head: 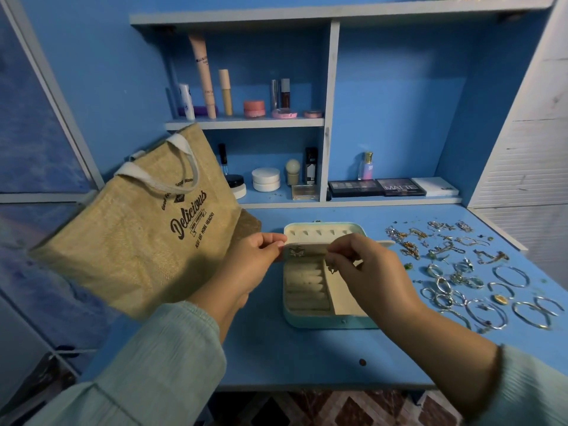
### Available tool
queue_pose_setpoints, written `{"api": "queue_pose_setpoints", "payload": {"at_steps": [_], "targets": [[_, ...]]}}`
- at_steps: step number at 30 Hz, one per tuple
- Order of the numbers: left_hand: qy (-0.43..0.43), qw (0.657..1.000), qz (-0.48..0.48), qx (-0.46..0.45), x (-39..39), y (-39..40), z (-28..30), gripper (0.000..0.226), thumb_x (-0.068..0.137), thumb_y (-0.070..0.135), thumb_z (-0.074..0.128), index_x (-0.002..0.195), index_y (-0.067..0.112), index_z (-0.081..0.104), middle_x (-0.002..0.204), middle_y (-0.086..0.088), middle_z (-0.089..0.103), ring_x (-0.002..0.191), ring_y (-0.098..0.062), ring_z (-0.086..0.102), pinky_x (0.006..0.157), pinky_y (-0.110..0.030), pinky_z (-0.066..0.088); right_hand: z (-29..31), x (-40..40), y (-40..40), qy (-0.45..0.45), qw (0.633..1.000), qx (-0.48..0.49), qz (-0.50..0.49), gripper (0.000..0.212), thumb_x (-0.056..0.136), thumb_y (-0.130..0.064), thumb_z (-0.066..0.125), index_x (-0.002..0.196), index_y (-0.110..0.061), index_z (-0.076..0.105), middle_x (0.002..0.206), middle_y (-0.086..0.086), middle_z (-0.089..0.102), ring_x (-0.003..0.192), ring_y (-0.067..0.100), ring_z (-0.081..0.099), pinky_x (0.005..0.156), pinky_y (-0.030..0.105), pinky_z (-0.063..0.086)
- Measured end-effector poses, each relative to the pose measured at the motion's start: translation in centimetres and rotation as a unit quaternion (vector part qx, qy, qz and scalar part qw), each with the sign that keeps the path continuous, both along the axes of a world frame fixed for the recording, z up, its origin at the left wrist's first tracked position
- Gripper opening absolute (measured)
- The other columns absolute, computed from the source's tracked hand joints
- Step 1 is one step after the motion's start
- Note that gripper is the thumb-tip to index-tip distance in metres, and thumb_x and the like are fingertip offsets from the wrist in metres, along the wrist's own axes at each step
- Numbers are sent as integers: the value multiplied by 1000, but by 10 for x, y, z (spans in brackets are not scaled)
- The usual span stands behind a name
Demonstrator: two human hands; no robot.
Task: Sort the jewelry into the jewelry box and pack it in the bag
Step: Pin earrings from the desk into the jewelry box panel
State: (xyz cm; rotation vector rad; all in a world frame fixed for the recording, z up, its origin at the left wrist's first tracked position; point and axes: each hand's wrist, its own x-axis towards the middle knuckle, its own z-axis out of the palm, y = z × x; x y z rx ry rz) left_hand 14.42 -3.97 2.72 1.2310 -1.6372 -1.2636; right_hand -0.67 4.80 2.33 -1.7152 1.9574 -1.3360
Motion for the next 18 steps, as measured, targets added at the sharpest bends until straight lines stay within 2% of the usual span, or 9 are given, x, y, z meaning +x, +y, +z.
{"api": "queue_pose_setpoints", "payload": {"at_steps": [2,6,9,13,18], "targets": [[14,1000,3,7,-3,-3,1,17,95,17,52,88,29,61,85,10,65,73,4,59,66,-16,38,2,-1,-6,-17,1000,-11,-3,9,87,-17,63,87,-26,66,74,-18,59,71,-3,54,60,6,39],[48,999,13,21,-8,-8,1,17,95,15,51,89,27,62,85,9,67,75,2,61,75,-21,40,5,-2,-14,-68,997,-25,4,11,85,-15,65,93,-18,72,75,-20,60,70,-7,56,64,3,41],[73,997,20,25,-12,-13,-1,19,94,10,50,92,23,63,85,5,68,81,-4,63,70,-20,42,5,-1,-19,-113,993,-39,14,11,82,-13,67,84,-22,72,70,-17,62,67,-6,56,63,6,43],[94,995,26,32,-15,-21,-4,19,94,9,50,90,25,61,80,5,68,82,-6,63,76,-22,44,5,-1,-26,-182,982,-41,28,26,81,-12,68,70,-36,65,62,-10,63,61,-1,56,60,12,47],[114,992,33,38,-19,-32,-7,17,94,12,52,91,26,62,84,4,70,87,-9,64,80,-25,45,9,-4,-37,-288,957,-31,14,14,80,-12,67,75,-26,68,64,-6,64,53,-1,55,59,14,51]]}}
